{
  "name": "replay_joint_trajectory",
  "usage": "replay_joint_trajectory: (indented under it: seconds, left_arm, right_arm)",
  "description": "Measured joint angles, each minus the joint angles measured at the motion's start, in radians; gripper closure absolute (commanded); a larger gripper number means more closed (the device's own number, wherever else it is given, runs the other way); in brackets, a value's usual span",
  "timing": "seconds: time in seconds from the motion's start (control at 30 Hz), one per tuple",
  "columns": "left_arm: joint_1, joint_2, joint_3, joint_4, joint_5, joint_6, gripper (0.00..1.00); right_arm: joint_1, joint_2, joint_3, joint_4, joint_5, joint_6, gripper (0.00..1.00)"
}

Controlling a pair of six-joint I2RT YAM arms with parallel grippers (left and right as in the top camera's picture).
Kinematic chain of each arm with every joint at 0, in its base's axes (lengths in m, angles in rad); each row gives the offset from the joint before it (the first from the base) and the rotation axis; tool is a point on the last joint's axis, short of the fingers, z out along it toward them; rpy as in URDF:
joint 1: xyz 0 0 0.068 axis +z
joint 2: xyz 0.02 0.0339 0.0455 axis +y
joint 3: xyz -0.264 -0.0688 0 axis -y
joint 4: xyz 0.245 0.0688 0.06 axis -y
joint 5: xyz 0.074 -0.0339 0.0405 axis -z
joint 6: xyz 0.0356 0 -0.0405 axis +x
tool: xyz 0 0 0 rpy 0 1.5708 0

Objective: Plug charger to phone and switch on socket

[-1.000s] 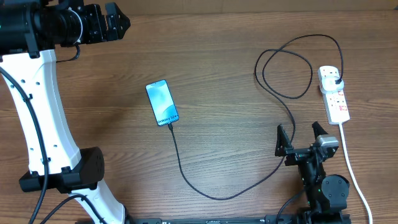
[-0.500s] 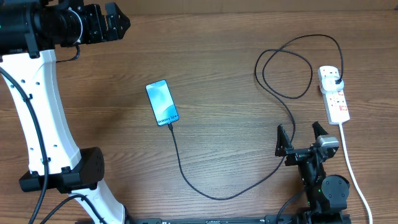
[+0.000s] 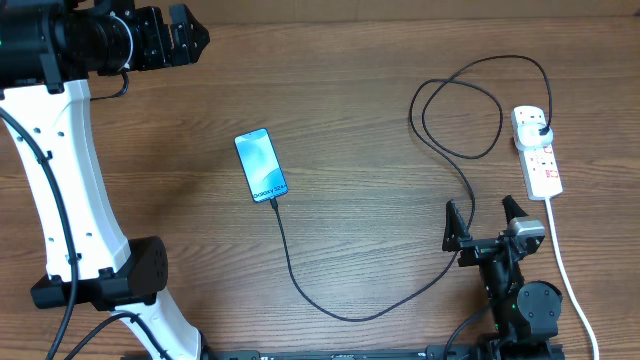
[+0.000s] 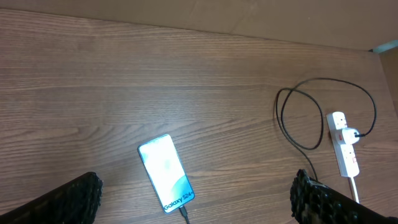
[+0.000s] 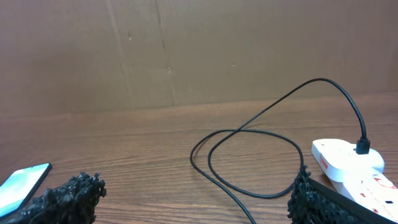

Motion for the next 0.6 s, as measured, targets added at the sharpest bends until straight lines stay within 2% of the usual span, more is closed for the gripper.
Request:
replay_joint_trajectory:
  seconds: [0.4, 0.6]
  left_arm:
    - [0.0, -0.002, -0.002, 0.0, 0.0, 0.0, 0.01]
    - [-0.031, -0.133, -0.145, 0.006, -0.004, 0.0, 0.0]
  right_arm:
    - [0.0, 0.0, 0.0, 0.0, 0.0, 0.0, 0.0]
    - [0.0, 0.0, 0.0, 0.0, 0.0, 0.0, 0.0]
